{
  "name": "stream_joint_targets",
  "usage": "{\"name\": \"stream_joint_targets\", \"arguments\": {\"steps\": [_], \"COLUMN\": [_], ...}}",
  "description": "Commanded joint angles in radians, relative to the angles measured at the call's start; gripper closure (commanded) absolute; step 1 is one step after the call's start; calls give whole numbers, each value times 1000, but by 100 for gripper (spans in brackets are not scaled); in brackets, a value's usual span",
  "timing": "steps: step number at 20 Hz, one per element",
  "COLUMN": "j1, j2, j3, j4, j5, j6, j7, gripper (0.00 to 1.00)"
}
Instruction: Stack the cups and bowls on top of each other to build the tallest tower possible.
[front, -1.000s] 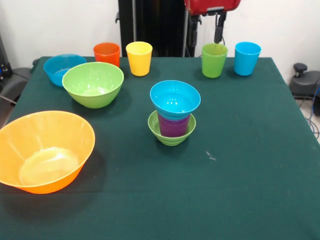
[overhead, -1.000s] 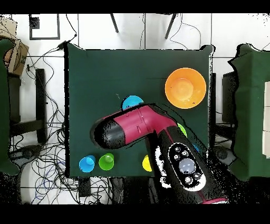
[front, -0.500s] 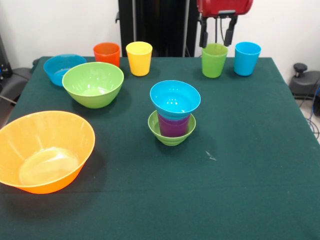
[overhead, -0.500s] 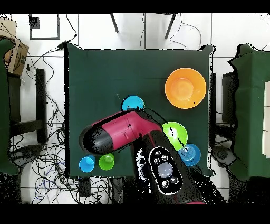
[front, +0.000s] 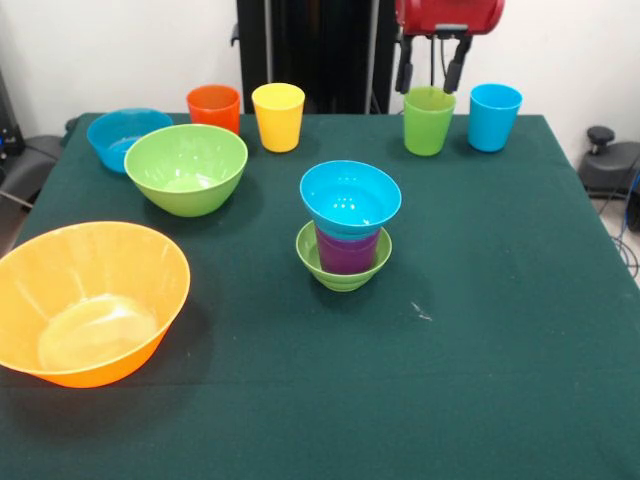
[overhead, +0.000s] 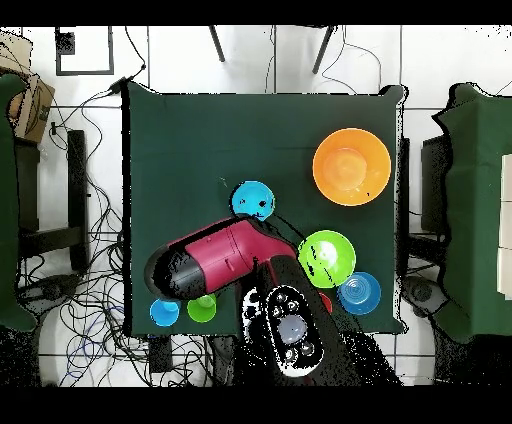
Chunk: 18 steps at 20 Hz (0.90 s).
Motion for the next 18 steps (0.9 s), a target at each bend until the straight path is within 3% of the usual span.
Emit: {"name": "stream_joint_targets", "arguments": {"steps": [1, 18], "j1": [38, 56], "j2": [73, 65], "j3": [-107, -129], "j4": [-7, 33], "j5": [-54, -21], "j6": [-57, -53], "j7": [144, 79], "gripper": [0, 0]}}
